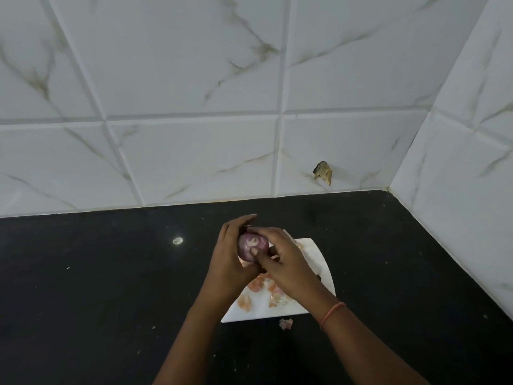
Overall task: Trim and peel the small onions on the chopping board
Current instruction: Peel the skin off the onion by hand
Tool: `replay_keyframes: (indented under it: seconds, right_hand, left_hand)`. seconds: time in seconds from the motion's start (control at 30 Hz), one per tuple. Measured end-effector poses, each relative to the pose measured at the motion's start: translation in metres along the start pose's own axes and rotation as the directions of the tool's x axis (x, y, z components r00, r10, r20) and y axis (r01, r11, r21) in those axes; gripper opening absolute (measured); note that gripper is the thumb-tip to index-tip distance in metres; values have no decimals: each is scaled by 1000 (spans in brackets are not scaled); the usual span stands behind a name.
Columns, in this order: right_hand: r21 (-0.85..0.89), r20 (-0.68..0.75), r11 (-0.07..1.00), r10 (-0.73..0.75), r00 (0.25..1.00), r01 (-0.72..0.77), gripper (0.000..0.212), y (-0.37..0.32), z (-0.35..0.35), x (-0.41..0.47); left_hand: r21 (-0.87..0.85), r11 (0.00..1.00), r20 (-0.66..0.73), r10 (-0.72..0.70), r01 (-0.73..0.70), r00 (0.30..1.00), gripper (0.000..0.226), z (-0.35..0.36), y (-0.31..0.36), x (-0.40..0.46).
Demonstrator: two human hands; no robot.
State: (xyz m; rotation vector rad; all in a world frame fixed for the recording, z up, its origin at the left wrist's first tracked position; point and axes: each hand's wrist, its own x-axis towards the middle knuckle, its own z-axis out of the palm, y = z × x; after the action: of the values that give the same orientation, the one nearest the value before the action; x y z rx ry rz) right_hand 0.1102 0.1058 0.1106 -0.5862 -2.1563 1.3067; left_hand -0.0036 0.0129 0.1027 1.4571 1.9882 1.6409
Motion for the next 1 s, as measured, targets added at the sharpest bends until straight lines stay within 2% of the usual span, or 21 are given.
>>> replay_keyframes:
  seconds: [0.13, 0.23, 0.37, 0.47, 0.53, 0.63, 0.7, 0.9, 1.0]
  right_hand:
    - [85, -130, 996, 37, 991, -26, 23, 8, 3, 9]
    - [139, -191, 986, 117, 975, -91, 13, 11, 4, 13]
    - [465, -123, 856, 317, 941, -227, 11, 4, -2, 13]
    - [538, -72, 804, 343, 937, -253, 14, 3, -6, 11]
    - [487, -45, 838, 304, 952, -245, 16, 4, -6, 11]
    - [132, -154, 986, 126, 980, -105, 15, 9, -12, 12]
    - [-17, -198, 998, 49, 979, -54, 15, 12, -15, 13]
    - [-65, -227, 998, 11, 974, -26, 6, 4, -11, 9]
    - [-79, -189, 996, 14, 982, -29, 7, 3, -11, 10]
  left_hand:
    - [-48, 998, 11, -42, 42, 999, 81, 1, -3, 3]
    - [-102, 988, 26, -112, 114, 993, 87, 1, -2, 4]
    - [-163, 977, -14, -145, 140, 989, 93, 3, -5, 7]
    - [-220, 955, -9, -206, 199, 979, 85, 10, -6, 8]
    - [-205, 954, -32, -232, 221, 972, 79, 13, -5, 8]
    - [-157, 966, -82, -221, 206, 972, 77, 14, -7, 8]
    - [-123, 972, -90, -212, 200, 973, 77, 13, -7, 8]
    - [-94, 981, -101, -181, 171, 978, 76, 16, -2, 6]
    - [-76, 984, -102, -168, 161, 980, 75, 15, -2, 5]
